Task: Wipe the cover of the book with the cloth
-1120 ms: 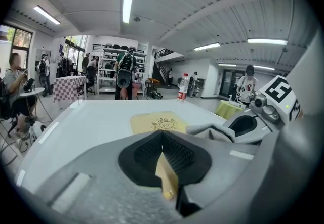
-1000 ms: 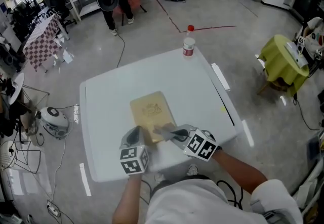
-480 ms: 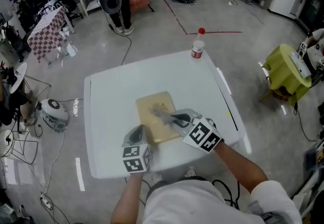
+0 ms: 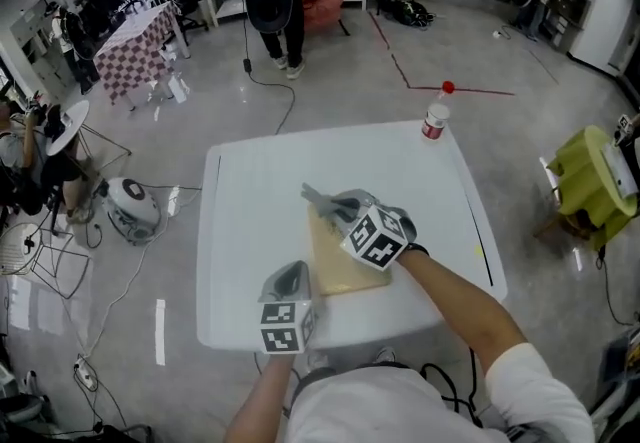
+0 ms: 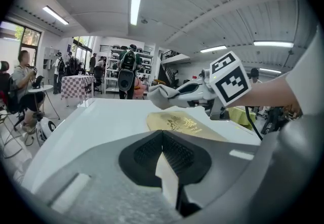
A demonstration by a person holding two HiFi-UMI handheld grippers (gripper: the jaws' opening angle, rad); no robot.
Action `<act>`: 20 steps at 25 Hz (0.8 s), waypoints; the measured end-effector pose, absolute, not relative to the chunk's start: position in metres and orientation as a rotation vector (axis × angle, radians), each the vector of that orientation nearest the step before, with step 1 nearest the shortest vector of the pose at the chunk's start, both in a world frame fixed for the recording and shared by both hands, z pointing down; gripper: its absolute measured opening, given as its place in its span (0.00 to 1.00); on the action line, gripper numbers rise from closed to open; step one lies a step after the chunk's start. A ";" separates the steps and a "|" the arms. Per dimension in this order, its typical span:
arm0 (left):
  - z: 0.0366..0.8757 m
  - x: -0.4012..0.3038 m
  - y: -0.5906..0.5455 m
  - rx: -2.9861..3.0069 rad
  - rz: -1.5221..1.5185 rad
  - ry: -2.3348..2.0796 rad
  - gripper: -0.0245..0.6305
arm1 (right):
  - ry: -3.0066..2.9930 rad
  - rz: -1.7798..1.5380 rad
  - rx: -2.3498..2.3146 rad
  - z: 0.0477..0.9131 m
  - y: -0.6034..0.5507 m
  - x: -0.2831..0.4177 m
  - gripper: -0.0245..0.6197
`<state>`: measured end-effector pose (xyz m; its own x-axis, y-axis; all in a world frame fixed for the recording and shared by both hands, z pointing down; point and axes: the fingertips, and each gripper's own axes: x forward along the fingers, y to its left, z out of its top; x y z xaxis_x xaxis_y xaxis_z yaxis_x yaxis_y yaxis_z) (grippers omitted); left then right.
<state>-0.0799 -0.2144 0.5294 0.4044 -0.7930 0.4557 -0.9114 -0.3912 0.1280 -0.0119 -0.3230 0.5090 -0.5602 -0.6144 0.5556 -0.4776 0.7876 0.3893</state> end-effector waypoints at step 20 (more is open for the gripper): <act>0.534 -0.086 -0.215 2.271 0.448 -1.507 0.05 | -2.260 -0.167 0.609 0.553 -0.270 -0.018 0.06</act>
